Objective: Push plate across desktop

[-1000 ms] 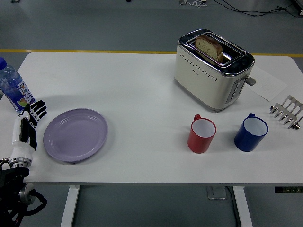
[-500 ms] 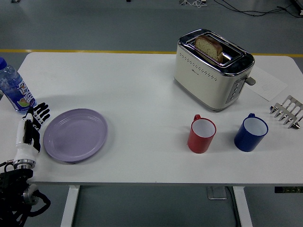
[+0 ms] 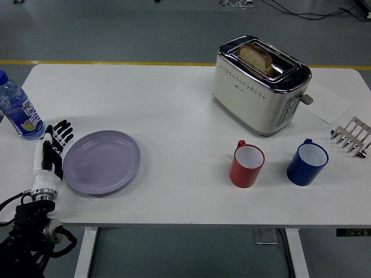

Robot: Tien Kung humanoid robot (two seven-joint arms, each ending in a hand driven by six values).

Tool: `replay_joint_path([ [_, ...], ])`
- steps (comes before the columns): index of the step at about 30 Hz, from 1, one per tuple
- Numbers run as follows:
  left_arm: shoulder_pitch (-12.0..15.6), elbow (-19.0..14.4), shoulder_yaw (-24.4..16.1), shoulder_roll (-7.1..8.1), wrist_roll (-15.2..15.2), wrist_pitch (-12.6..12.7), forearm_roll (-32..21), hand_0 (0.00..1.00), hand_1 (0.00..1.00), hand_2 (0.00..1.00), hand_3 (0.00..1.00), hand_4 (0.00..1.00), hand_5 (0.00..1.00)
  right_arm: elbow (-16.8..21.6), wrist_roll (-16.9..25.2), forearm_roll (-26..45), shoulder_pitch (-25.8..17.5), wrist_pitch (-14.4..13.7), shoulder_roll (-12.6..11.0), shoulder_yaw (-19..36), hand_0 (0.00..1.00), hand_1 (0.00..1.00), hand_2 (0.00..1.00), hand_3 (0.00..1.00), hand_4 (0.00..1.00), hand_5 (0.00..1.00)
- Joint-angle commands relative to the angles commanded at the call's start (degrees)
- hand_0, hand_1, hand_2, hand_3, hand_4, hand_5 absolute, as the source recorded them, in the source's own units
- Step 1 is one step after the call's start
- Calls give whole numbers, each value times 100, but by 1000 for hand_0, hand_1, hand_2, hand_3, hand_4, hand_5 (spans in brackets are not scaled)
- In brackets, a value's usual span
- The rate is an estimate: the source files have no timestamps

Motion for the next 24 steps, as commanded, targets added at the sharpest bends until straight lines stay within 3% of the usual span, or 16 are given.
replay_joint_path([
  [24, -236, 13, 719, -390, 0, 80, -363, 779, 793, 780, 712, 462, 998, 0, -9, 1, -53, 34, -42, -42, 607, 517, 582, 576, 359, 264],
])
